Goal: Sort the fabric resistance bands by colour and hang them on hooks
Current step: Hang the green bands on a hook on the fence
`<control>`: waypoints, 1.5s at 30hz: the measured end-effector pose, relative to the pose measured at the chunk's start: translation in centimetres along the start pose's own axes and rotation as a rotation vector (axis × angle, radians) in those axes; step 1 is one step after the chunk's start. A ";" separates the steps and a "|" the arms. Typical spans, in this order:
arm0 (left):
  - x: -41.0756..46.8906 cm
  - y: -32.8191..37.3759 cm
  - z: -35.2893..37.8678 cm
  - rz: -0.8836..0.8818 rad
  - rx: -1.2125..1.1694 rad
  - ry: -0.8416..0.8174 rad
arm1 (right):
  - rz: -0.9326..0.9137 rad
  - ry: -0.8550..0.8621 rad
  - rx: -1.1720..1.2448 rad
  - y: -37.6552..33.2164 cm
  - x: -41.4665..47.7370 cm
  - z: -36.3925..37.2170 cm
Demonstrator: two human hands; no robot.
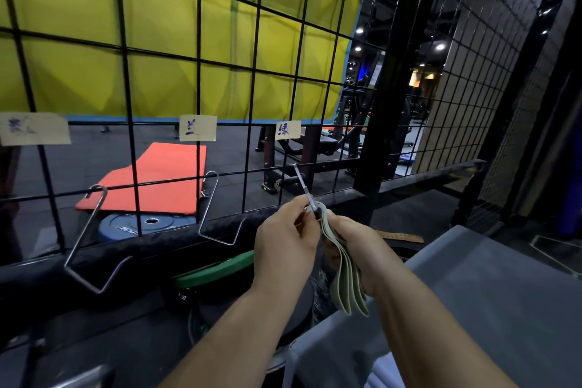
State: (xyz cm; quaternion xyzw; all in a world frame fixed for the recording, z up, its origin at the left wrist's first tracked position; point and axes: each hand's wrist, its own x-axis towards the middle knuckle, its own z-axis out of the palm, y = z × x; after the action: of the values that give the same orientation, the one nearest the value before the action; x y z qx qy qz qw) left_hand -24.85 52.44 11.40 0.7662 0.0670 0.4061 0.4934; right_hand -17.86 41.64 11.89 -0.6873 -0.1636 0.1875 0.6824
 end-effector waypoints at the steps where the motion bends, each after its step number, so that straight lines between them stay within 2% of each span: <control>1: 0.1 0.0 0.0 0.000 -0.002 0.003 | -0.002 -0.013 0.009 0.1 0.1 -0.1; 8: 0.3 0.0 0.1 -0.020 -0.052 0.009 | 0.003 -0.038 -0.008 -0.5 -0.5 0.0; 12: 0.4 -0.3 0.1 -0.003 -0.004 0.006 | 0.009 -0.058 -0.009 -0.4 -0.5 -0.1; 24: 0.4 0.0 0.9 -0.071 -0.109 0.102 | 0.031 -0.102 0.012 -0.5 -0.8 0.4; 29: 0.3 0.2 1.3 -0.085 -0.132 0.163 | 0.014 -0.139 -0.056 -0.5 -0.5 0.4; 32: 0.3 0.2 1.4 -0.092 -0.126 0.178 | -0.059 -0.055 -0.253 -0.4 0.1 0.1; 35: 0.2 0.3 1.4 -0.102 -0.155 0.193 | -0.058 -0.010 -0.320 -0.2 0.6 0.1; 45: 0.1 0.5 0.9 -0.123 -0.236 0.080 | -0.067 -0.021 -0.228 0.6 1.1 -0.5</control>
State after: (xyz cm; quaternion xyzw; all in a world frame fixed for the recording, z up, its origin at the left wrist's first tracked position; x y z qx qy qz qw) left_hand -24.29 51.56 11.74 0.6803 0.0853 0.4105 0.6012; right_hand -16.64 41.75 11.26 -0.7525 -0.2139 0.1521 0.6040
